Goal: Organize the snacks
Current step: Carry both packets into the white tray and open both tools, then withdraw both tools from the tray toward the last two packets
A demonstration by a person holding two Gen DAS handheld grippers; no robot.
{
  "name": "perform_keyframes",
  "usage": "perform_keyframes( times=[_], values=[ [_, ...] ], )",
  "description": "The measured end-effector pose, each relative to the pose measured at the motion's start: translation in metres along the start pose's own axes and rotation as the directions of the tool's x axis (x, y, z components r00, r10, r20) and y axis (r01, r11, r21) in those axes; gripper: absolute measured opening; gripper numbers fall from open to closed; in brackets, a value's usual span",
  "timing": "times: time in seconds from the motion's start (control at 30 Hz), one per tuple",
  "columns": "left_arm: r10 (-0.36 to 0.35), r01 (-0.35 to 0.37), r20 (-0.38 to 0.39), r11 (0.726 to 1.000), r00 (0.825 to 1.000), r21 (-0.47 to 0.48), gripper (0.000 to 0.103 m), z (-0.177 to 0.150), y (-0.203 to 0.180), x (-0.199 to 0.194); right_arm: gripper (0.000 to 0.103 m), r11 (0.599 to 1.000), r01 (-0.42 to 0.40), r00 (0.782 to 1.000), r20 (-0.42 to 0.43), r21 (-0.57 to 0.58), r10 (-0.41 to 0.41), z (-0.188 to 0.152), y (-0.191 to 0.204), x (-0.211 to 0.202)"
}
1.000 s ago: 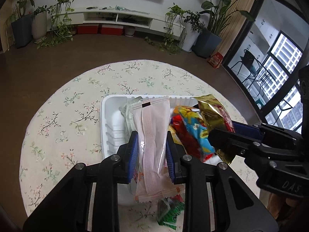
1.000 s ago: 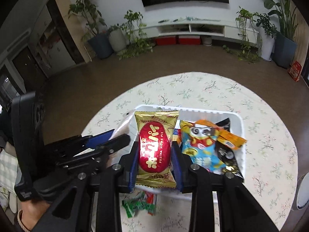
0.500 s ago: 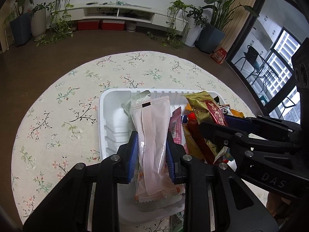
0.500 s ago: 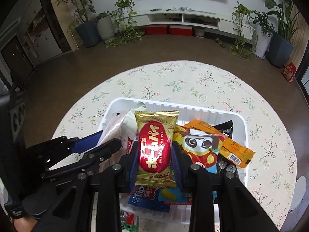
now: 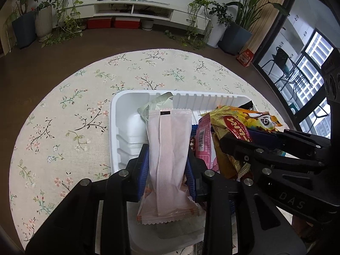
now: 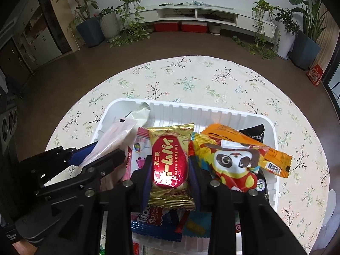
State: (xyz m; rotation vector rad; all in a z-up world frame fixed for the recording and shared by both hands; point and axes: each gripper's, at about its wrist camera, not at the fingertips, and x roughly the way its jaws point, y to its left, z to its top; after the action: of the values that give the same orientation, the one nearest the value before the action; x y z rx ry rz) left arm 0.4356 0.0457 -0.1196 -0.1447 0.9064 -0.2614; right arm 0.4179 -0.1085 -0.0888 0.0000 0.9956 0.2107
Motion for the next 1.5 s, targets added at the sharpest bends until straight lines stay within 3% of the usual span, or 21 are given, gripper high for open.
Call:
perform_keyframes(
  times=[0.03, 0.1, 0.37, 0.43, 0.57, 0.73, 0.93, 1.07, 1.27, 1.33, 1.4, 1.43, 1.5],
  values=[
    [0.001, -0.001, -0.003, 1.0, 1.0, 0.0, 0.04, 0.0, 0.001, 0.001, 0.035, 1.0, 0.0, 1.0, 0.0, 0.003, 0.0, 0.0, -0.001, 0.0],
    [0.008, -0.008, -0.004, 1.0, 1.0, -0.008, 0.045, -0.001, 0.003, 0.003, 0.035, 1.0, 0.003, 1.0, 0.003, 0.011, -0.003, -0.001, -0.003, -0.001],
    [0.001, 0.0, 0.03, 1.0, 1.0, -0.027, 0.051, -0.003, 0.006, -0.012, 0.042, 0.999, 0.002, 1.0, 0.029, 0.032, -0.003, 0.001, -0.005, -0.014],
    [-0.001, 0.002, 0.041, 1.0, 0.999, -0.031, 0.057, -0.006, 0.004, -0.02, 0.044, 0.999, -0.004, 0.999, 0.038, 0.045, 0.003, 0.001, -0.007, -0.019],
    [-0.008, 0.01, 0.068, 0.999, 0.998, -0.035, 0.071, -0.01, 0.004, -0.03, 0.061, 0.996, -0.027, 0.997, 0.073, 0.08, 0.021, -0.002, -0.014, -0.034],
    [-0.023, 0.028, 0.106, 0.999, 0.994, -0.038, 0.085, -0.02, -0.002, -0.05, 0.071, 0.995, -0.066, 0.99, 0.129, 0.076, 0.056, -0.009, -0.016, -0.06],
    [-0.056, 0.058, 0.141, 0.998, 0.988, -0.004, 0.099, -0.027, -0.016, -0.07, 0.083, 0.992, -0.116, 0.971, 0.216, 0.056, 0.101, -0.024, -0.016, -0.093],
    [-0.058, 0.056, 0.164, 0.998, 0.985, 0.015, 0.099, -0.033, -0.021, -0.083, 0.084, 0.989, -0.141, 0.96, 0.25, 0.041, 0.126, -0.04, -0.02, -0.114],
    [-0.049, 0.029, 0.229, 0.996, 0.972, 0.089, 0.102, -0.072, -0.032, -0.126, 0.094, 0.98, -0.199, 0.927, 0.322, -0.014, 0.193, -0.098, -0.036, -0.156],
    [-0.023, -0.012, 0.196, 0.985, 0.98, 0.173, 0.102, -0.094, -0.043, -0.13, 0.094, 0.975, -0.22, 0.922, 0.323, -0.02, 0.215, -0.122, -0.041, -0.165],
    [-0.039, 0.024, 0.05, 0.963, 0.998, 0.267, 0.102, -0.116, -0.054, -0.119, 0.094, 0.966, -0.258, 0.919, 0.302, -0.026, 0.254, -0.148, -0.044, -0.171],
    [-0.047, 0.038, 0.021, 0.952, 0.999, 0.303, 0.102, -0.124, -0.058, -0.116, 0.094, 0.961, -0.275, 0.919, 0.289, -0.023, 0.269, -0.162, -0.046, -0.172],
    [0.004, 0.004, -0.019, 0.92, 1.0, 0.392, 0.102, -0.141, -0.069, -0.108, 0.094, 0.959, -0.283, 0.922, 0.275, -0.003, 0.272, -0.188, -0.046, -0.173]
  ],
)
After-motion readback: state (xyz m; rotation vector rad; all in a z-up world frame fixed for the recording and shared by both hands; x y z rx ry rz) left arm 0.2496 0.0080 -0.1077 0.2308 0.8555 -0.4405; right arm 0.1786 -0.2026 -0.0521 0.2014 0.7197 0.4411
